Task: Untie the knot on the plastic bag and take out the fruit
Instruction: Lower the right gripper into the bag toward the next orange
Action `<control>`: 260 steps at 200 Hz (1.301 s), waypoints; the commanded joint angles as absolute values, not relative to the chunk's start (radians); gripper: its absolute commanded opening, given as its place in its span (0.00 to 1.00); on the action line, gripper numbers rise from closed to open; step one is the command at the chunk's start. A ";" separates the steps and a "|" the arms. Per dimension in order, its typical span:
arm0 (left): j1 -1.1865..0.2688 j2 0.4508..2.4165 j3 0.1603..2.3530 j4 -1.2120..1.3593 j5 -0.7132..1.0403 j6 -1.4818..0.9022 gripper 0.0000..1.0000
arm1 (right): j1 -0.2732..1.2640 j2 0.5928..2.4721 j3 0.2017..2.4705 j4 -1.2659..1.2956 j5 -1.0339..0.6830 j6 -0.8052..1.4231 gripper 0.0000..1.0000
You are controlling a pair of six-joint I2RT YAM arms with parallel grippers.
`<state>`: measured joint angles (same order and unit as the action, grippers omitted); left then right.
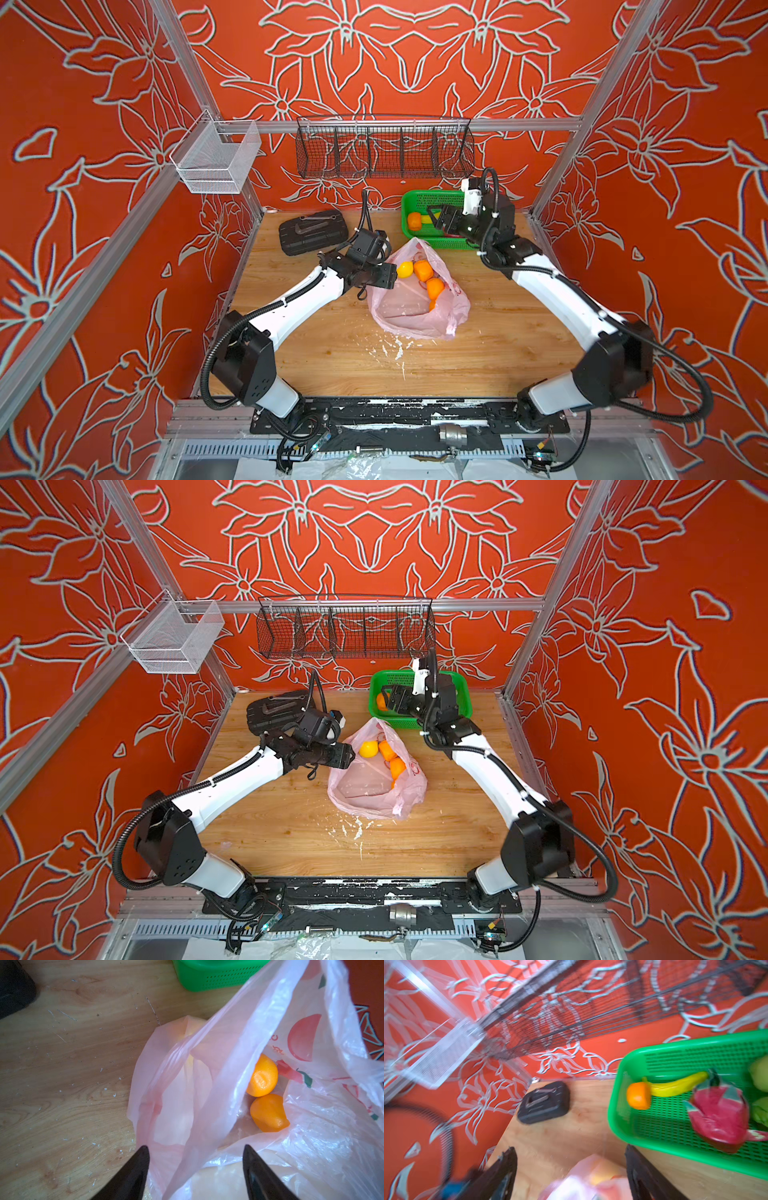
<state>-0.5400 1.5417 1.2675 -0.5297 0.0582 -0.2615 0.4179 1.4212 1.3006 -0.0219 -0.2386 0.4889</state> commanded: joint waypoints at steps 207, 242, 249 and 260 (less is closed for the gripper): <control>-0.537 1.464 1.164 -0.449 0.067 -0.322 0.08 | 0.797 1.648 1.275 -0.635 0.383 0.249 0.90; -0.536 1.456 1.161 -0.456 0.064 -0.310 0.06 | 0.792 1.736 1.310 -0.662 0.517 0.271 0.97; -0.535 1.456 1.160 -0.454 0.062 -0.307 0.06 | 0.788 1.750 1.312 -0.651 0.514 0.266 0.97; -0.536 1.458 1.160 -0.455 0.062 -0.306 0.06 | 0.780 1.771 1.313 -0.631 0.490 0.255 0.97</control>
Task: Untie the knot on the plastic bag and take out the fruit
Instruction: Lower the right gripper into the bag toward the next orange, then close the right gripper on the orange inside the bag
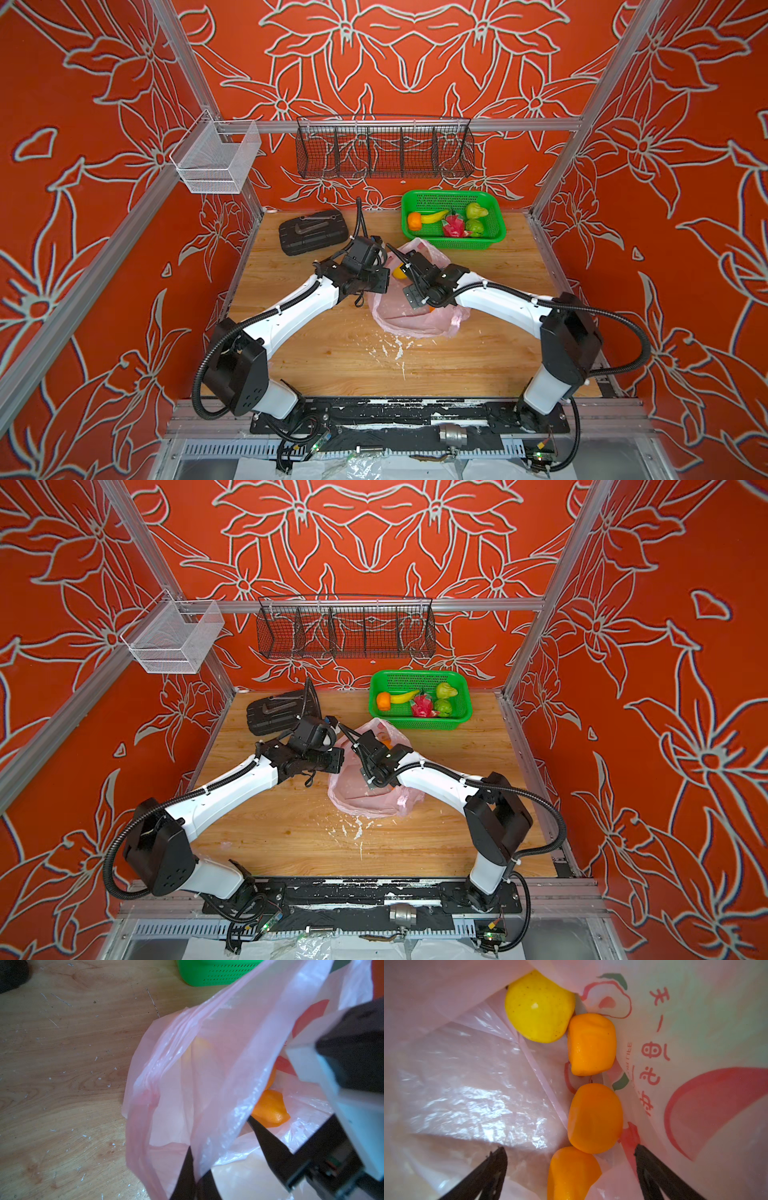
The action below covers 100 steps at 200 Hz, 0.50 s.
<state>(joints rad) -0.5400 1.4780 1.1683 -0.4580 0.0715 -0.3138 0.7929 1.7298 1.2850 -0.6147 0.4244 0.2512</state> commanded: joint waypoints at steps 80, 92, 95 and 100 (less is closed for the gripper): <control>-0.535 1.454 1.131 -0.442 0.055 -0.315 0.05 | 0.711 1.897 1.307 -0.547 0.393 0.240 0.97; -0.535 1.453 1.129 -0.443 0.054 -0.315 0.05 | 0.704 1.901 1.304 -0.537 0.369 0.245 0.96; -0.536 1.452 1.128 -0.443 0.054 -0.315 0.05 | 0.703 1.902 1.303 -0.535 0.364 0.246 0.94; -0.536 1.451 1.130 -0.444 0.052 -0.316 0.05 | 0.701 1.901 1.300 -0.528 0.358 0.247 0.92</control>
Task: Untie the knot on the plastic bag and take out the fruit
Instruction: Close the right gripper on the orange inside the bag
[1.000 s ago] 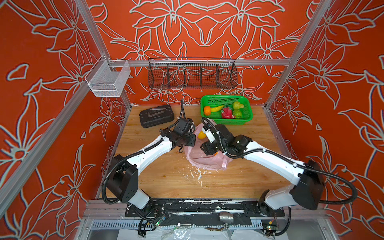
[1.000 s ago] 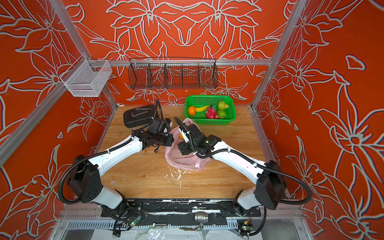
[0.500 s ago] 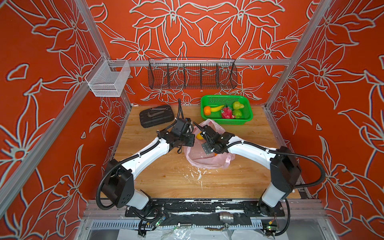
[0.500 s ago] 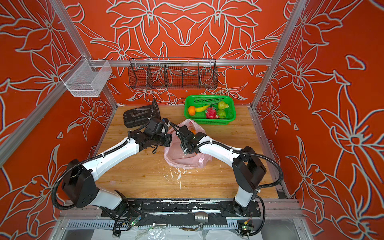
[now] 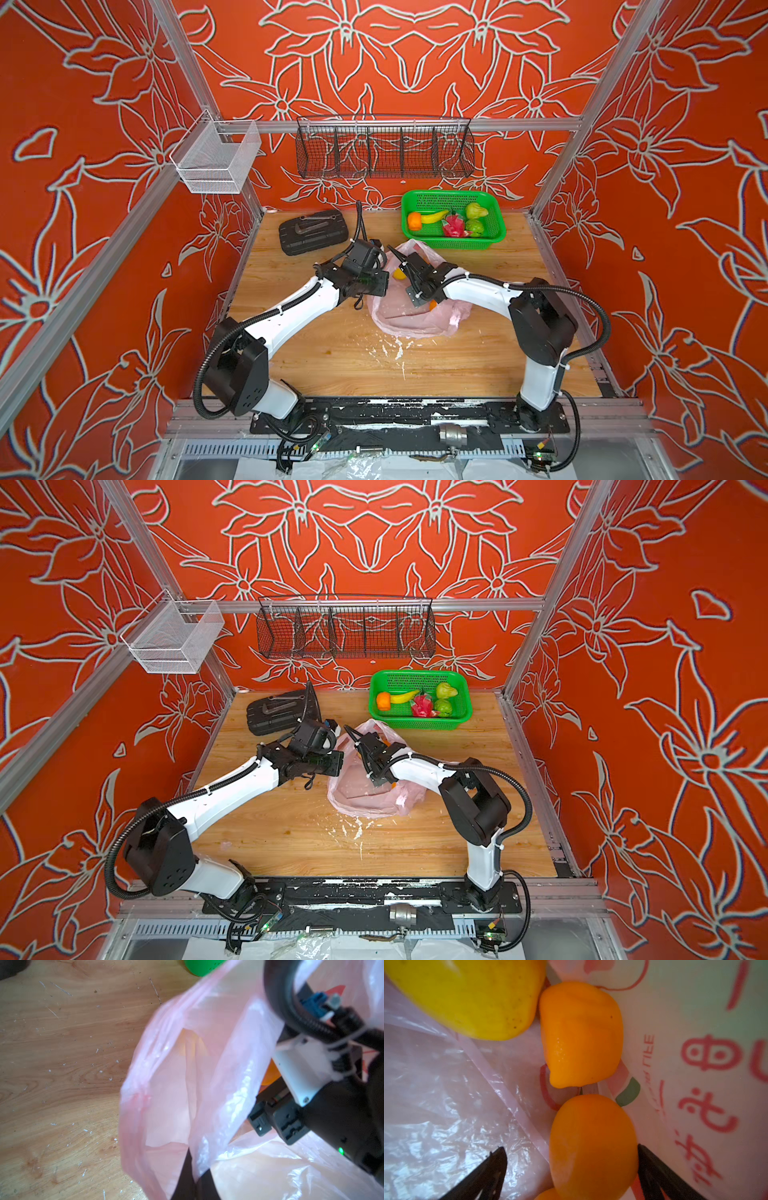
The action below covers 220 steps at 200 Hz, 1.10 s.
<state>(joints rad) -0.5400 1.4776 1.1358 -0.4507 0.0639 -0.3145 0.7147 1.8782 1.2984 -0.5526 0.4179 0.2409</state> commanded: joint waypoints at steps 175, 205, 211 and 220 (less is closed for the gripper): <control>-0.536 1.431 1.137 -0.453 0.057 -0.359 0.25 | 0.698 1.576 1.098 -0.400 0.149 0.330 0.51; -0.535 1.426 1.138 -0.453 0.057 -0.365 0.33 | 0.698 1.471 1.049 -0.342 0.042 0.352 0.50; -0.535 1.424 1.138 -0.453 0.058 -0.365 0.35 | 0.698 1.451 1.044 -0.331 0.021 0.356 0.50; -0.536 1.422 1.140 -0.455 0.060 -0.365 0.37 | 0.698 1.424 1.038 -0.314 -0.010 0.363 0.50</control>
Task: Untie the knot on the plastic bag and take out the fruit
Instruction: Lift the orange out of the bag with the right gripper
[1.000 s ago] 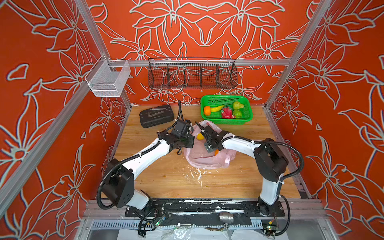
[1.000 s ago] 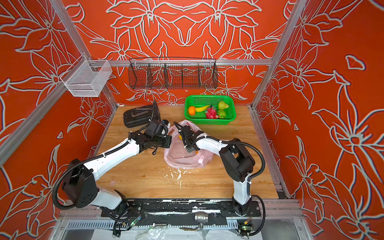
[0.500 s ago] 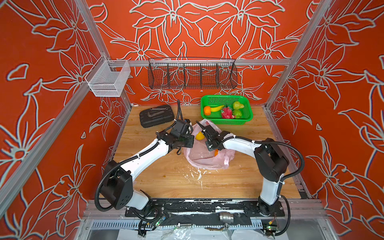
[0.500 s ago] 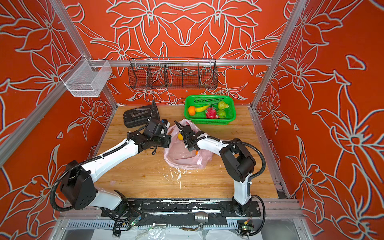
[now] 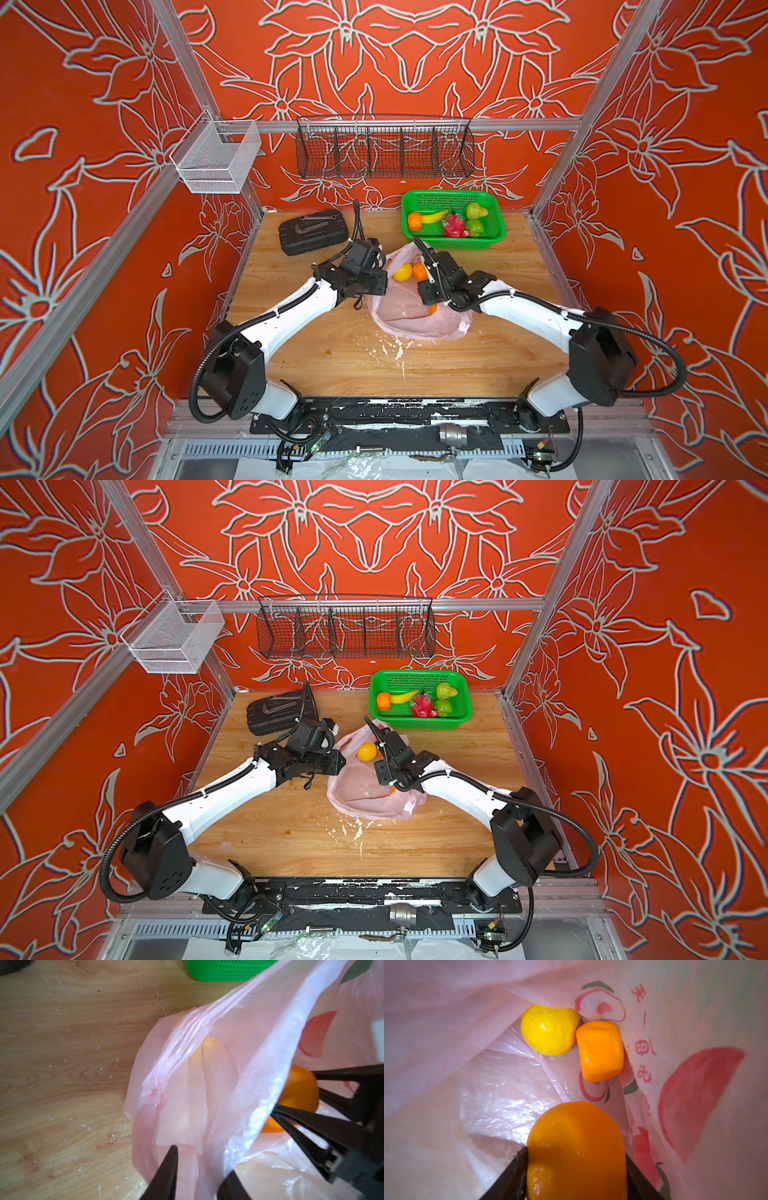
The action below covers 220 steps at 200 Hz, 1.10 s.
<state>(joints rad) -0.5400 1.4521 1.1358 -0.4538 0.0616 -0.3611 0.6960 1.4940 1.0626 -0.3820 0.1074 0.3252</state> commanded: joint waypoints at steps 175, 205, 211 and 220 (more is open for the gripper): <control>-0.525 1.728 1.700 -0.658 0.167 -0.190 0.52 | 0.353 1.302 1.203 -0.200 -0.167 0.635 0.49; -0.522 1.839 1.791 -0.675 0.227 -0.189 0.53 | 0.249 1.404 1.221 -0.098 -0.250 0.742 0.49; -0.522 1.862 1.818 -0.694 0.237 -0.189 0.53 | 0.234 1.430 1.232 -0.087 -0.263 0.759 0.49; -0.522 1.892 1.845 -0.717 0.245 -0.188 0.51 | 0.214 1.468 1.250 -0.069 -0.281 0.776 0.49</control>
<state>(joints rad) -0.5289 1.8240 1.7657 -0.6464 0.1841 -0.2104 0.2649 1.3880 1.1946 -0.1646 -0.2012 0.6651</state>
